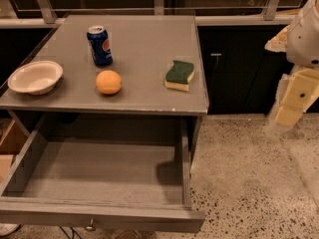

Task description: Place pepsi can into top drawer

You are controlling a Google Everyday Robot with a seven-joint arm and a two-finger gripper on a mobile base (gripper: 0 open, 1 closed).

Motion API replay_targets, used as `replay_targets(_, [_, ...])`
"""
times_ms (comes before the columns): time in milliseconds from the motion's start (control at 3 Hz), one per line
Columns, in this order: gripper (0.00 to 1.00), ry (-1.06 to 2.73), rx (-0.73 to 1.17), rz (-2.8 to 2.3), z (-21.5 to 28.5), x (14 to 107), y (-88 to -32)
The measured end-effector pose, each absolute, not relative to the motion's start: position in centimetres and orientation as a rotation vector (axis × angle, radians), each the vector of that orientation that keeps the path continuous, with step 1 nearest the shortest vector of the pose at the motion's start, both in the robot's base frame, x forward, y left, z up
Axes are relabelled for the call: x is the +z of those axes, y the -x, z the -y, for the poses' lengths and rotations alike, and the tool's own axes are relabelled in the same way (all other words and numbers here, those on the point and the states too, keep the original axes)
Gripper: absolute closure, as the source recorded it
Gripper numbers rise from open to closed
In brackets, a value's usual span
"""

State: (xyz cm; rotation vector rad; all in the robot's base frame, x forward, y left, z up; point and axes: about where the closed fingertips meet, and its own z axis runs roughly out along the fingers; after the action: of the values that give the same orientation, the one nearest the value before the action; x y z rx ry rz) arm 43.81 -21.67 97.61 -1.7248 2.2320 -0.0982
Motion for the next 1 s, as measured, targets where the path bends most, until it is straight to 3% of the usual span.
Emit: replay_targets(1000, [0.00, 1.714, -0.065, -2.150, 17.9, 98.3, -46.6])
